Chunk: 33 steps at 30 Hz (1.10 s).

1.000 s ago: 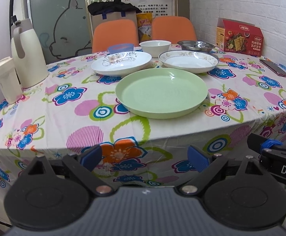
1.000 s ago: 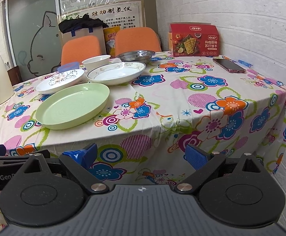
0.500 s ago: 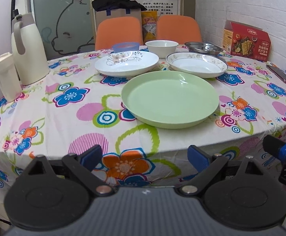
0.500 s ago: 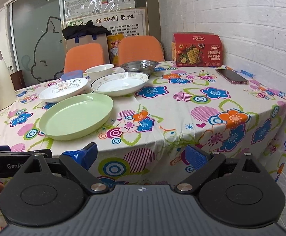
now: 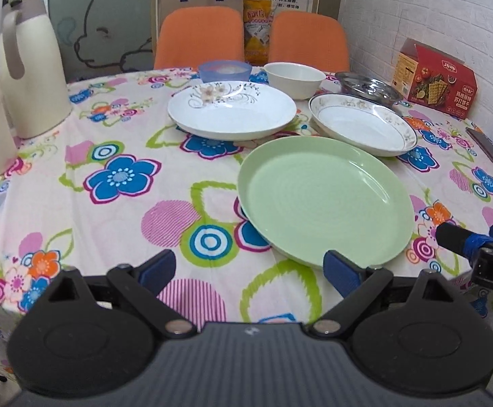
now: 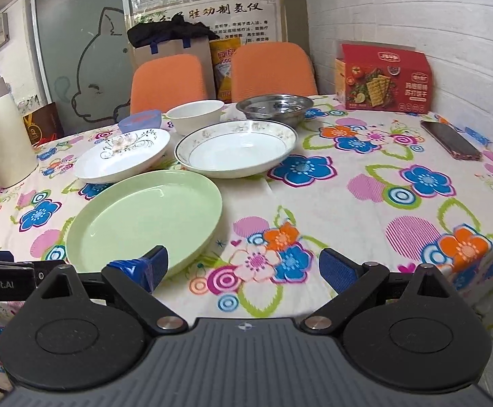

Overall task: Organize plates and bowls
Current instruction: 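Move the left tool toward the light green plastic plate, then grasp the green plate rim with the left tool and lift it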

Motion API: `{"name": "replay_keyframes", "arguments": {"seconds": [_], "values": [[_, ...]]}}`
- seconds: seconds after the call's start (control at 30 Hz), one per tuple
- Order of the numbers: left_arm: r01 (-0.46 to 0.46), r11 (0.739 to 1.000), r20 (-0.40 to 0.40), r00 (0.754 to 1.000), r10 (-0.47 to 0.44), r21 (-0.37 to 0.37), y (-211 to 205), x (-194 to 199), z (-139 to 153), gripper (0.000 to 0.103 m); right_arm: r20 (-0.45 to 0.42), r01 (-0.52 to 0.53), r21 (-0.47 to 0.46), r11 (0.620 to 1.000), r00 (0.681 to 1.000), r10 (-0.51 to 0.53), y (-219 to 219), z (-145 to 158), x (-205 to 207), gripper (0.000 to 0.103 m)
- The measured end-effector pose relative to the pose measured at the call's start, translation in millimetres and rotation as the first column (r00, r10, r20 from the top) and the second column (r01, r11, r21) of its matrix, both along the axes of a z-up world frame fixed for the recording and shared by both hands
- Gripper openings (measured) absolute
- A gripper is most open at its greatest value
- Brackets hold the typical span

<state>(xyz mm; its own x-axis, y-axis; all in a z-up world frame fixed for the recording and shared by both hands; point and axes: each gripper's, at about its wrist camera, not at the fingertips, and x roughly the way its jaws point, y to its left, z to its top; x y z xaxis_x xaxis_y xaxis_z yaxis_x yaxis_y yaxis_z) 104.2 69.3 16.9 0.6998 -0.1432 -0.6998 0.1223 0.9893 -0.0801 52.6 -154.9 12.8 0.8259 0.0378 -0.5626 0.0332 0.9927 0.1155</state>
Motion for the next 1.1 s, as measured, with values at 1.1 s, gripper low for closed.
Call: {"name": "replay_keyframes", "arguments": {"seconds": [1.1], "values": [[0.224,0.974,-0.051,0.973,-0.223,0.022,-19.2,88.4,-22.4,0.077,-0.081,-0.353,-0.068,0.933,0.934,0.347,27.7,-28.2,82.3,0.079]]}}
